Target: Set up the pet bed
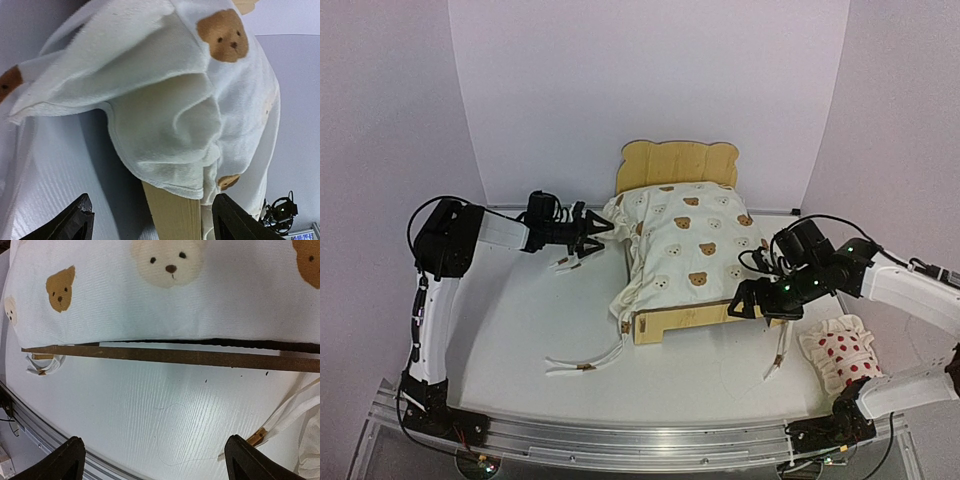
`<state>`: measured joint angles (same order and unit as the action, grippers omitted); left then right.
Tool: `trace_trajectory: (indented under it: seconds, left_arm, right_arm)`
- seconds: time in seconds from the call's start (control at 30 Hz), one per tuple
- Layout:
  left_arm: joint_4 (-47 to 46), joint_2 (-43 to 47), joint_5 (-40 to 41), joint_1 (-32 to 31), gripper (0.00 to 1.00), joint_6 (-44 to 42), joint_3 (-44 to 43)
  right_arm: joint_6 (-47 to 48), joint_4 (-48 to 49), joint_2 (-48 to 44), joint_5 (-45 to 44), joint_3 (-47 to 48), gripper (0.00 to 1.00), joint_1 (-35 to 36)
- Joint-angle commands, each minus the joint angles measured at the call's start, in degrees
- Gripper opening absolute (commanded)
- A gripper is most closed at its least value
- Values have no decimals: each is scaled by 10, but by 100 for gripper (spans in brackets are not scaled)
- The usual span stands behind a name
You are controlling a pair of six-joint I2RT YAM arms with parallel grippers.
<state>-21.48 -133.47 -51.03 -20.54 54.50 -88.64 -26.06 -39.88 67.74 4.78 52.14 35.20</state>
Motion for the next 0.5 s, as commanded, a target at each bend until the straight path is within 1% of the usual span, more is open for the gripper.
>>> trace_trajectory:
  seconds: [0.0, 0.23, 0.4, 0.47]
  left_arm:
    - [-111, -14, -48, -20, 82, 57, -10]
    - [-71, -42, -23, -39, 82, 53, -45]
    - [-70, -62, -17, -46, 82, 54, -58]
    - [-71, -77, -22, -50, 80, 60, -73]
  right_arm:
    - [-5, 9, -15, 2, -3, 98, 5]
    - [-7, 11, -18, 4, -6, 98, 4]
    - [-6, 11, -23, 3, -10, 98, 4]
    - [-7, 11, -23, 2, -10, 98, 4]
